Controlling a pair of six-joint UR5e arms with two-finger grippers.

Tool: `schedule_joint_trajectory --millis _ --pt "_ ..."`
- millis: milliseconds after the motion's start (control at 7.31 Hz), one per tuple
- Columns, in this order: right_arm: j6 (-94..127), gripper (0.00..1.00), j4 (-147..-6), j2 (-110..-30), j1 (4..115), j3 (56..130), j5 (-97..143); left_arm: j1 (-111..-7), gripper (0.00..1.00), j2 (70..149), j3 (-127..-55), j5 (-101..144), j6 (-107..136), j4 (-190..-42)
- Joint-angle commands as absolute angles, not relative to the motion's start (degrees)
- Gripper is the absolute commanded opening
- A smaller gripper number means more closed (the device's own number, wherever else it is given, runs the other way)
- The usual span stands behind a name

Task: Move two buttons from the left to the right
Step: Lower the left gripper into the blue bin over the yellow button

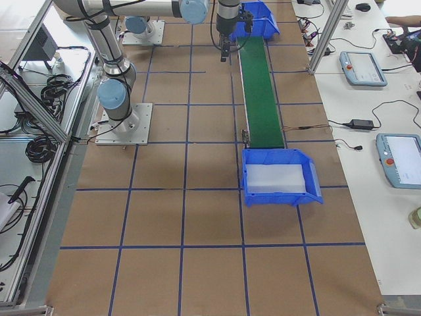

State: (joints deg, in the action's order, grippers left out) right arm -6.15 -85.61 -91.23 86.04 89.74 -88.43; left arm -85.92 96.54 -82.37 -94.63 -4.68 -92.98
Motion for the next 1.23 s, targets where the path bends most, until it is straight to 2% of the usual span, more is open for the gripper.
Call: schedule_joint_trajectory --millis 0,274,684,1094 --pt "-6.15 1.0 -85.61 -91.23 86.04 89.74 -88.42 -85.96 1.0 96.94 -82.27 -94.57 -4.66 -92.9" --pt "-6.15 1.0 -85.61 -91.23 86.04 89.74 -88.42 -85.09 1.0 96.85 -81.13 -94.22 -5.27 -92.64" --pt "-6.15 1.0 -85.61 -91.23 86.04 89.74 -88.33 -82.71 1.0 108.85 -78.59 -88.33 -5.98 -81.24" --pt "-6.15 1.0 -85.61 -91.23 86.04 89.74 -88.33 -81.74 1.0 115.64 -74.27 -88.77 -12.55 -76.93"
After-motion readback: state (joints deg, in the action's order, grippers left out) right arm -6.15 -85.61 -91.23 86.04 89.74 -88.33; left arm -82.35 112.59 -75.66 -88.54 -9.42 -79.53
